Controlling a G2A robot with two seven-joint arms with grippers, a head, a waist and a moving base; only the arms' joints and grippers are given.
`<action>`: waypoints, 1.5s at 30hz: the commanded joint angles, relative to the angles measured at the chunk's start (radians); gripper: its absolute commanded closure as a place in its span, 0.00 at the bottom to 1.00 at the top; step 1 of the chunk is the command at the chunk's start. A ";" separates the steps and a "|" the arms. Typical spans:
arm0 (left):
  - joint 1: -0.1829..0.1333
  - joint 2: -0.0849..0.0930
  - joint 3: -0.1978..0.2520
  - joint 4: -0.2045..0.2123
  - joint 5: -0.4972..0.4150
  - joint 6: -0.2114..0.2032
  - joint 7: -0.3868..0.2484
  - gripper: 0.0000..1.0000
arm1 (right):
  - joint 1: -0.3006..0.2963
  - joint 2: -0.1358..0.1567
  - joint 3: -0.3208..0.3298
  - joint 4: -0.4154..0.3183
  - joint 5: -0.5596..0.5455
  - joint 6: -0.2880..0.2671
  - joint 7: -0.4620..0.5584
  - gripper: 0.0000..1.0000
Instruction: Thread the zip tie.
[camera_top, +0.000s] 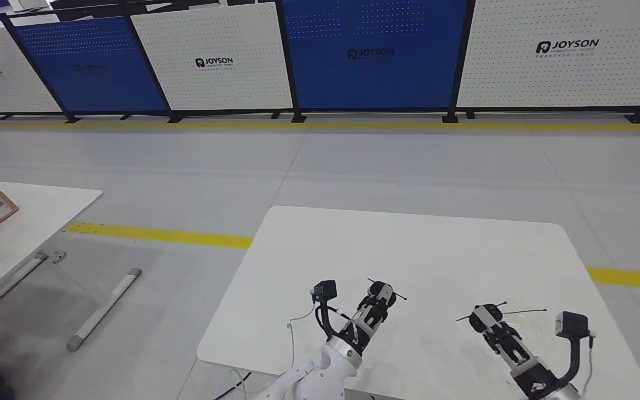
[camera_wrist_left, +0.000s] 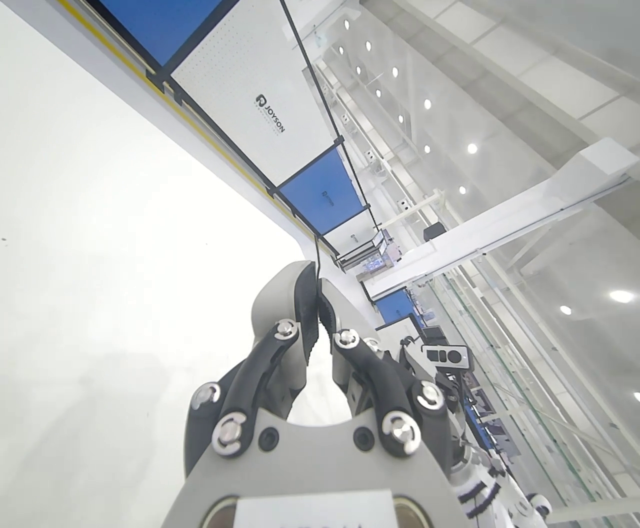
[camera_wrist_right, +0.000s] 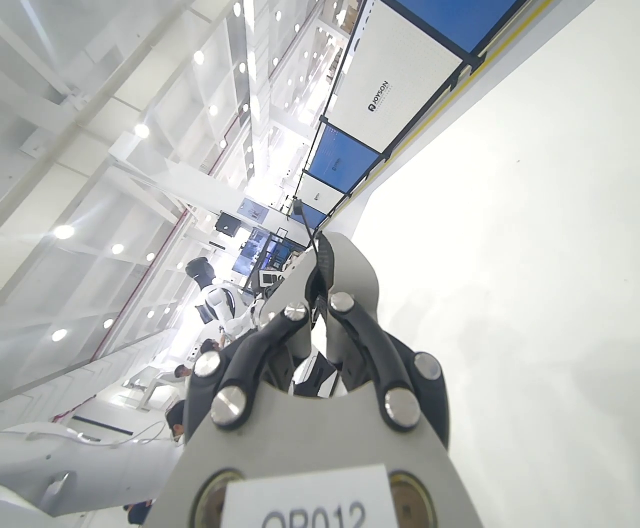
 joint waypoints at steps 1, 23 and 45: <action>0.000 0.000 0.000 0.000 0.000 0.000 0.000 1.00 | 0.022 -0.011 -0.051 0.014 -0.046 -0.001 -0.071 1.00; 0.000 0.000 0.000 0.000 0.000 0.000 0.000 1.00 | 0.131 -0.066 -0.229 0.090 -0.159 0.055 -0.250 1.00; 0.000 0.000 0.000 0.000 0.000 0.000 0.000 1.00 | 0.234 -0.124 -0.351 0.196 -0.205 0.062 -0.370 1.00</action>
